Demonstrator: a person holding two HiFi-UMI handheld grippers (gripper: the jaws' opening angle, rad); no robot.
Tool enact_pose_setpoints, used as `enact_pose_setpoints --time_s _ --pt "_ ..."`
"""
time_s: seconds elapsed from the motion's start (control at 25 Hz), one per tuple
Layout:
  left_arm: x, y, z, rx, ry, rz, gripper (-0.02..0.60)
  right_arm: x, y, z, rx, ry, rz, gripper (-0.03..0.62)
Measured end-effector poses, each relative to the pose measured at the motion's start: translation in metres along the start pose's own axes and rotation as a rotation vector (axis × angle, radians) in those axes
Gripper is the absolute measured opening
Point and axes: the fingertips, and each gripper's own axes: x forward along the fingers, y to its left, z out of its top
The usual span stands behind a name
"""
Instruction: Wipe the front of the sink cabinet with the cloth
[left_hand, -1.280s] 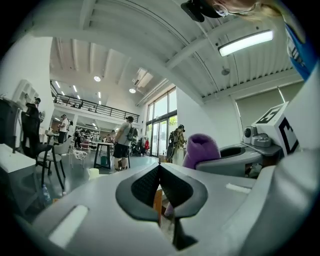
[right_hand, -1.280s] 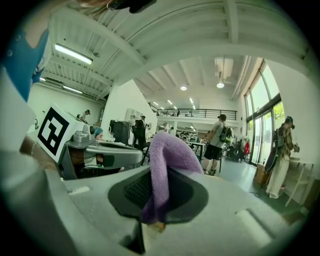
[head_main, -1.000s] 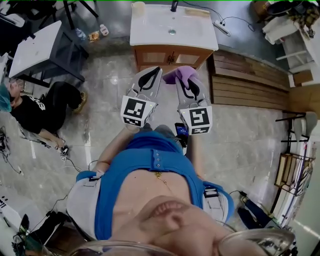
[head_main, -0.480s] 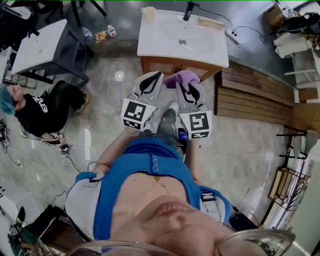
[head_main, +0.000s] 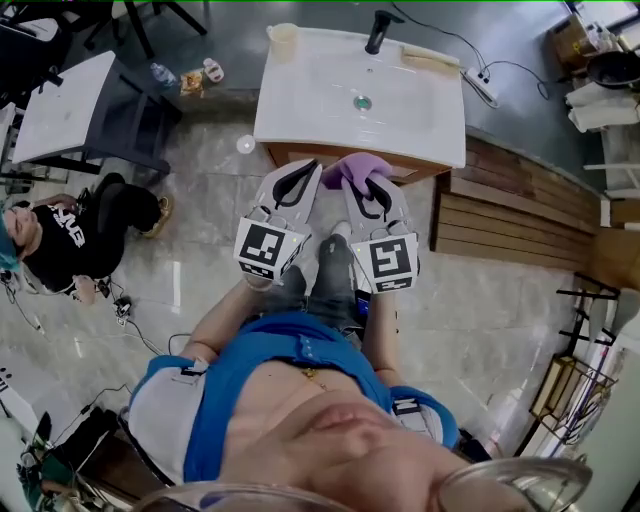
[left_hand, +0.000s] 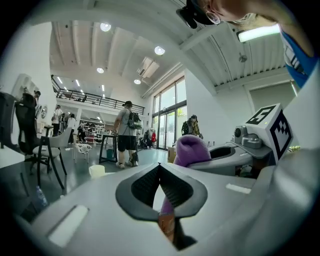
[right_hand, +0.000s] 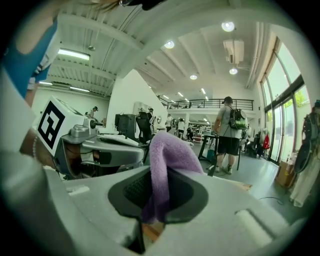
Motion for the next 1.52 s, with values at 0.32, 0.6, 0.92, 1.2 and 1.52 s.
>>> enact_pose_setpoints --time_s 0.32,0.6,0.92,1.2,1.52 --pt "0.047 0.039 -0.171 -0.024 0.014 0.076 -0.003 0.069 -0.010 -0.159 -0.045 0.012 0.102 0.055" --pt "0.067 0.066 -0.313 0.002 -0.074 0.058 -0.003 0.129 0.017 -0.284 0.037 -0.067 0.267 0.054" --pt "0.041 0.081 -0.394 0.003 -0.228 0.008 -0.003 0.141 0.026 -0.330 -0.159 -0.168 0.277 0.054" --pt "0.026 0.085 -0.390 0.041 -0.218 -0.007 -0.002 0.131 -0.005 -0.332 -0.169 -0.049 0.179 0.054" --pt "0.014 0.106 -0.416 -0.005 -0.204 0.054 -0.003 0.139 -0.052 -0.355 -0.062 -0.016 0.007 0.055"
